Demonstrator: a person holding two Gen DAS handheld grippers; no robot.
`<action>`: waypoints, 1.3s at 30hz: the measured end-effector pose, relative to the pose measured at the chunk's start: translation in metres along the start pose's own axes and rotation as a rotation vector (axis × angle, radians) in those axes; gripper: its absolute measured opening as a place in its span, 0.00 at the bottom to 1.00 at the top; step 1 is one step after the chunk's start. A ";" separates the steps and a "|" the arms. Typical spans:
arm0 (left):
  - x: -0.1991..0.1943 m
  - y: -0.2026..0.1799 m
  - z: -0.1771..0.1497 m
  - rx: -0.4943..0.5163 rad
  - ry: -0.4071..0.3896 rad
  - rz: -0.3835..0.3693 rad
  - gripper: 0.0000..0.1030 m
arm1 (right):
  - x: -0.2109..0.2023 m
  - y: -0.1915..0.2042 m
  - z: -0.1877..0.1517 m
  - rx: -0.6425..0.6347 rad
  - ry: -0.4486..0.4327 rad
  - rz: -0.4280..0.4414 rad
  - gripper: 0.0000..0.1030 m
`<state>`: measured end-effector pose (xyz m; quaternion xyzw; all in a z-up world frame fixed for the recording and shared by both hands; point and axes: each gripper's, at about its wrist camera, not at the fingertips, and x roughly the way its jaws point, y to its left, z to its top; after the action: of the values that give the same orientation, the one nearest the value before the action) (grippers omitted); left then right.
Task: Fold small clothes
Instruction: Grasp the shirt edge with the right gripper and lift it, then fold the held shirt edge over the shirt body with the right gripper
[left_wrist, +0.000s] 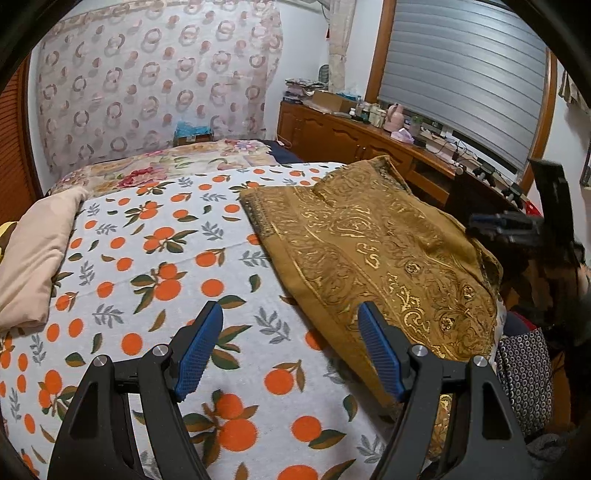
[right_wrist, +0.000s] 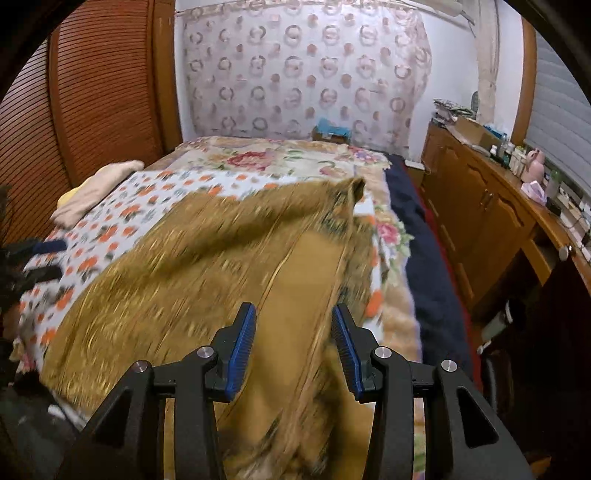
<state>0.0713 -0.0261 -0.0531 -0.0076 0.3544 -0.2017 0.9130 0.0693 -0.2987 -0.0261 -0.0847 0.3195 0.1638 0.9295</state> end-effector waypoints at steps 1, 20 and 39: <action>0.001 -0.001 0.000 0.001 0.001 -0.001 0.74 | -0.002 -0.001 -0.003 0.001 0.004 0.000 0.43; 0.005 -0.015 -0.005 0.020 0.021 -0.022 0.74 | -0.018 0.000 -0.010 -0.003 0.002 0.007 0.06; 0.019 -0.037 -0.011 0.051 0.075 -0.067 0.74 | -0.013 -0.040 -0.028 0.074 0.058 -0.086 0.26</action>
<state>0.0631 -0.0654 -0.0676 0.0115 0.3825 -0.2414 0.8918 0.0580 -0.3461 -0.0379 -0.0687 0.3481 0.1091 0.9286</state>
